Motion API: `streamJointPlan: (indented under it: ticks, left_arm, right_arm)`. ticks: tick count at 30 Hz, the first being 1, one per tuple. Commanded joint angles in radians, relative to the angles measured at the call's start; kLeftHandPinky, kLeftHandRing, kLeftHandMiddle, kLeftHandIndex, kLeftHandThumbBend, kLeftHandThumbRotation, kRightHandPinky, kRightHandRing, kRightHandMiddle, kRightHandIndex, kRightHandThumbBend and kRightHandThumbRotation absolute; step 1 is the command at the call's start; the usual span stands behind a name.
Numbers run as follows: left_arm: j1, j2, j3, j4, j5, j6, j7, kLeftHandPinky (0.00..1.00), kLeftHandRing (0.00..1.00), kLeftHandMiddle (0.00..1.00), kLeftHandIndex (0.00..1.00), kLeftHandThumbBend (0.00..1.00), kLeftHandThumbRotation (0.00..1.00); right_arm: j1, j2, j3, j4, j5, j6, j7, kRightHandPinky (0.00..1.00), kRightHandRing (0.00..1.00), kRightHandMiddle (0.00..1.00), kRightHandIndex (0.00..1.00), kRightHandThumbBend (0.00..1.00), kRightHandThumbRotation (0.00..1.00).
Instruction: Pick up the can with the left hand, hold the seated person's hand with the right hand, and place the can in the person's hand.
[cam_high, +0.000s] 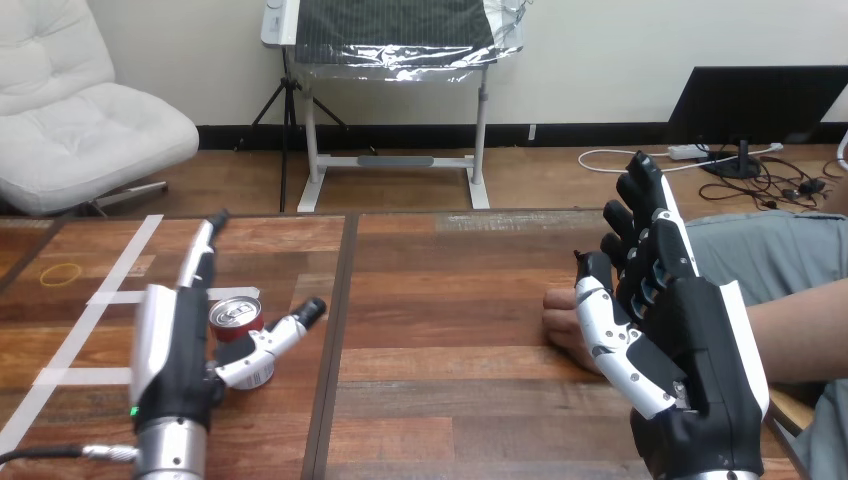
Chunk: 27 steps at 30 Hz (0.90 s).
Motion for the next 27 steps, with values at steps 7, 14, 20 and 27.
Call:
streamJointPlan:
  ticks: [7, 14, 20, 27]
  left_arm:
    - [-0.138, 0.051, -0.027, 0.081, -0.015, 0.04, -0.056, 0.89, 0.94, 0.97, 0.96, 0.91, 0.47]
    - [-0.174, 0.059, -0.031, 0.13, -0.017, 0.041, -0.065, 0.9, 0.95, 0.98, 0.96, 0.93, 0.47]
    - [-0.204, 0.073, -0.04, 0.182, 0.003, 0.034, -0.047, 0.9, 0.95, 0.98, 0.96, 0.92, 0.45]
    - [-0.24, 0.098, -0.067, 0.249, 0.068, 0.031, 0.025, 0.88, 0.94, 0.96, 0.95, 0.93, 0.47]
  right_arm:
    - [-0.052, 0.033, -0.023, -0.063, 0.006, 0.003, 0.014, 1.0, 1.0, 1.0, 1.0, 0.0, 0.0]
    - [-0.051, 0.034, -0.029, -0.064, 0.004, 0.004, 0.02, 1.0, 1.0, 1.0, 1.0, 0.0, 0.0]
    - [-0.052, 0.032, -0.034, -0.065, 0.003, 0.006, 0.027, 1.0, 1.0, 1.0, 1.0, 0.0, 0.0]
    - [-0.052, 0.032, -0.037, -0.067, -0.007, 0.011, 0.027, 1.0, 1.0, 1.0, 1.0, 0.0, 0.0]
